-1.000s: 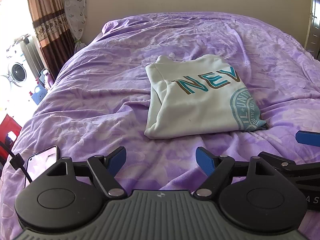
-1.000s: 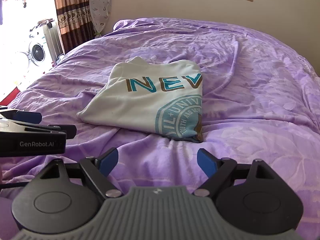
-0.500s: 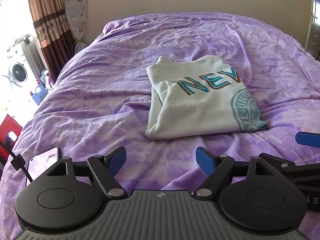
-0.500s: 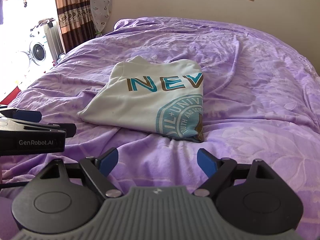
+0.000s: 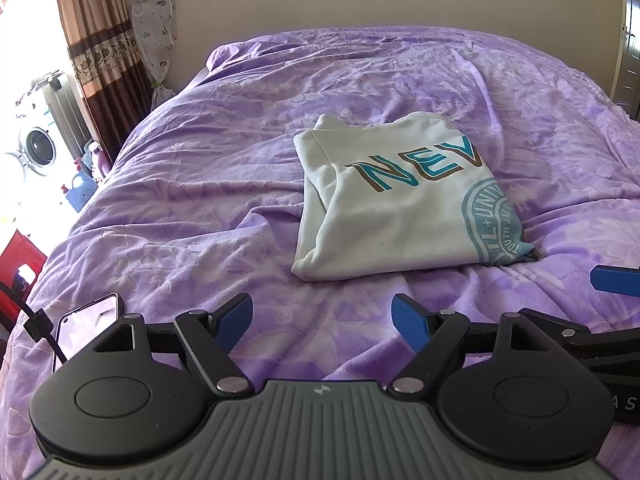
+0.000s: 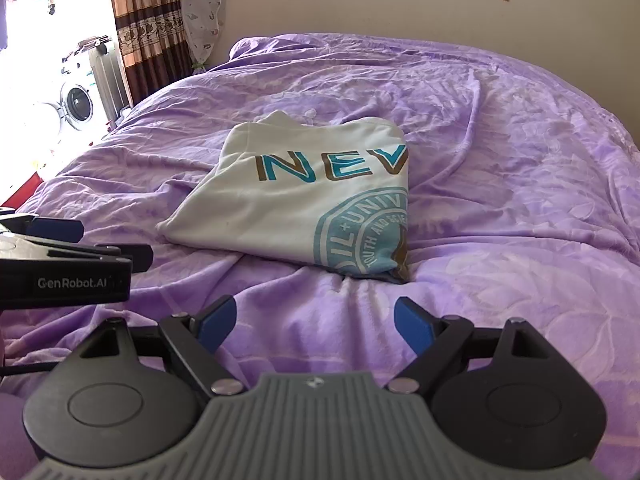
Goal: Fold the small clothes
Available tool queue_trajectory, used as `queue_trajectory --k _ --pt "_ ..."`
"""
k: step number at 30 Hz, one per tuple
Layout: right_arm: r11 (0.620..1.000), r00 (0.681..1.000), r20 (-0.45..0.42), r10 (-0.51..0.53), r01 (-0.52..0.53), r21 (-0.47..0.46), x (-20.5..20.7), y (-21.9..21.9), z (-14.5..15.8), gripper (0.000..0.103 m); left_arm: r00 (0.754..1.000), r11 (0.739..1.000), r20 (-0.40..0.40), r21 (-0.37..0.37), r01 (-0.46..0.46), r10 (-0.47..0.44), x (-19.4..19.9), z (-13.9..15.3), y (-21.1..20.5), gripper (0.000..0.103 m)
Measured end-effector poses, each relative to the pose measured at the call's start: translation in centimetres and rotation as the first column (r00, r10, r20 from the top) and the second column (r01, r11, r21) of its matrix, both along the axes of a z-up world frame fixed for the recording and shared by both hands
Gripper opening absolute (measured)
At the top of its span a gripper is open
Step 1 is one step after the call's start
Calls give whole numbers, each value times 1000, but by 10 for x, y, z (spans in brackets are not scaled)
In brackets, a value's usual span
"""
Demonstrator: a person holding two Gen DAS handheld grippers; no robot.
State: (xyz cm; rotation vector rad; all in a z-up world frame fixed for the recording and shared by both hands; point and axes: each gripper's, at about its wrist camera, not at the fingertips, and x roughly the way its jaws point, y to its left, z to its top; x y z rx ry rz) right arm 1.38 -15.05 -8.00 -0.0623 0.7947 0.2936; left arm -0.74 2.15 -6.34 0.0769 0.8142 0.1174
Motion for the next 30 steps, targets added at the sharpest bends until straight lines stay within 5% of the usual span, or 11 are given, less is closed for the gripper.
queue_trajectory --k 30 --pt "1000 1000 -2 1 -1 2 0 -1 -1 82 1000 1000 5 5 -1 1 -1 1 -1 93"
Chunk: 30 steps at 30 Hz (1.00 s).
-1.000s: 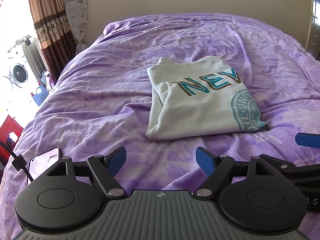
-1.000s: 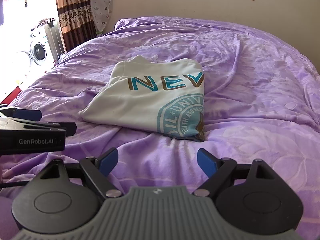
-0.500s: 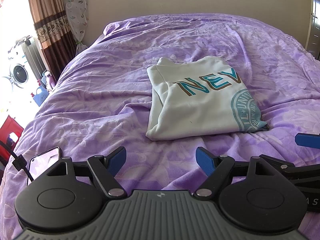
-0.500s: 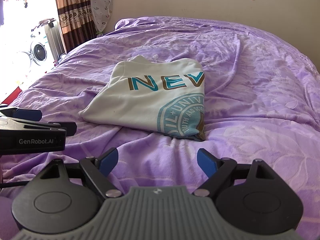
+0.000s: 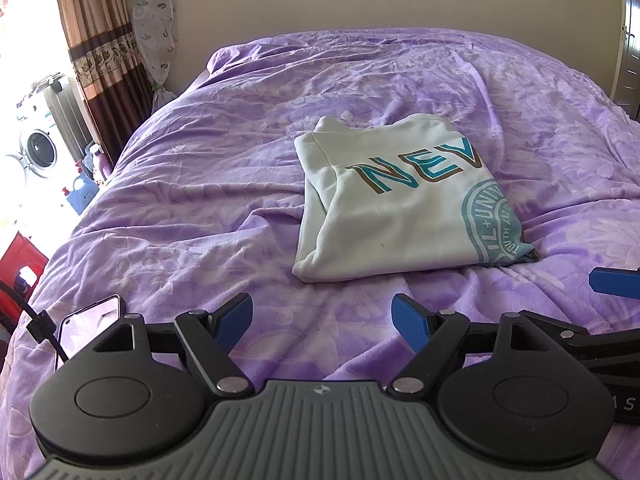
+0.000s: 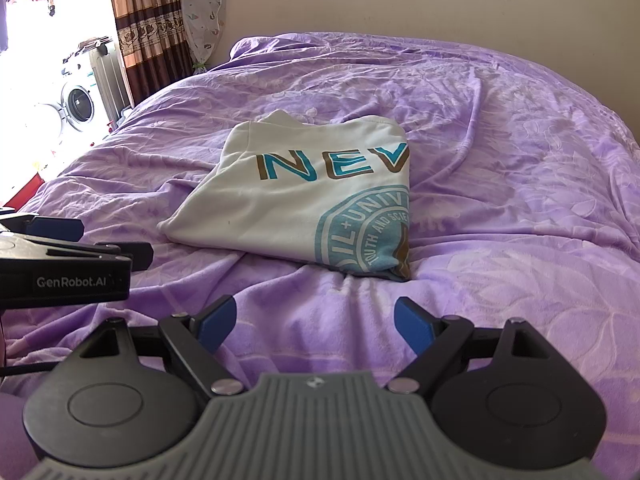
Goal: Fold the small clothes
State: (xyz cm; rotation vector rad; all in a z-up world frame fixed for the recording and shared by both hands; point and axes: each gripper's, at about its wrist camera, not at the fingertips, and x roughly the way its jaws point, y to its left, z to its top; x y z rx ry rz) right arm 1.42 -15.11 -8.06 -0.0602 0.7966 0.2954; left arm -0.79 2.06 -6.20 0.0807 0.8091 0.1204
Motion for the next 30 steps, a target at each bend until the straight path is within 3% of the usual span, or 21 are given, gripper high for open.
queue_trajectory --k 30 --pt "1000 1000 -4 2 -2 2 -3 5 -1 82 1000 1000 24 14 9 -9 -3 4 -4 91"
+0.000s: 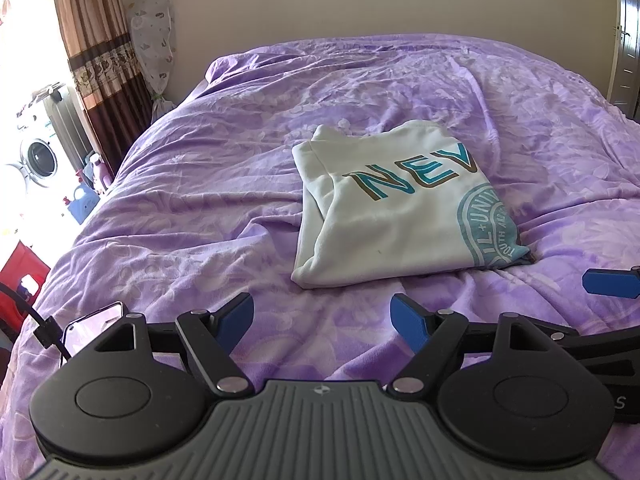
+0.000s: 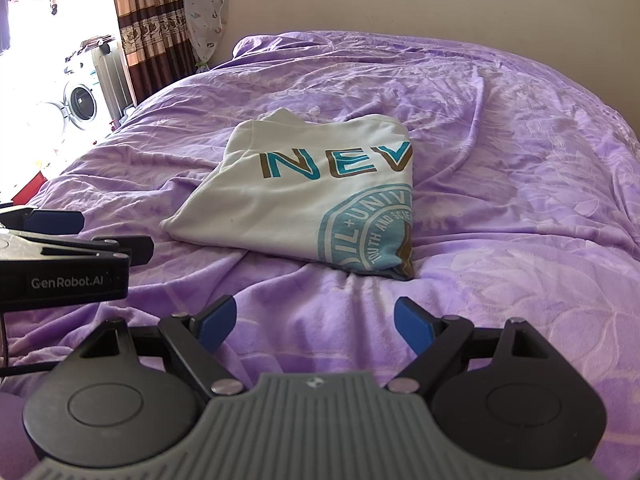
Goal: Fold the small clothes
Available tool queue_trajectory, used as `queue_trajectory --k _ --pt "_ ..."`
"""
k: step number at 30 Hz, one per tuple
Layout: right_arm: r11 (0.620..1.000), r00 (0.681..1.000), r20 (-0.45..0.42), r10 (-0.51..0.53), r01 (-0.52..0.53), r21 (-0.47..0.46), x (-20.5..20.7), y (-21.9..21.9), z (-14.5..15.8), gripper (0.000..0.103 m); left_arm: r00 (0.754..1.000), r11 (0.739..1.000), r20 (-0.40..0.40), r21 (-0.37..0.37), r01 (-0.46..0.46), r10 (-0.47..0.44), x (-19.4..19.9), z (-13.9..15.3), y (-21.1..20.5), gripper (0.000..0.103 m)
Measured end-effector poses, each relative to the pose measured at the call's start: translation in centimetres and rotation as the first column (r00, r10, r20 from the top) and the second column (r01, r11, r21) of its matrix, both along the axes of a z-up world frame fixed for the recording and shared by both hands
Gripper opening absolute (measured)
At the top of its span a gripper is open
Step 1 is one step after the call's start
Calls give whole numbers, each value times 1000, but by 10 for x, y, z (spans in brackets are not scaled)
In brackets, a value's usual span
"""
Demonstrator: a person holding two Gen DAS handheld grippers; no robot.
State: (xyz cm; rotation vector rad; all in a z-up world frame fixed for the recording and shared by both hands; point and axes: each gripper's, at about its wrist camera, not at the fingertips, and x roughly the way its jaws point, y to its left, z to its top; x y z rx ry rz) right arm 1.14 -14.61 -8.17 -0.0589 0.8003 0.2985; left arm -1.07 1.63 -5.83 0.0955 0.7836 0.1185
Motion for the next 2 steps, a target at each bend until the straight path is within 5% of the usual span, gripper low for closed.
queue_trajectory --k 2 --pt "1000 1000 -1 1 -1 0 0 0 -1 82 1000 1000 0 1 1 -1 -1 -1 0 91"
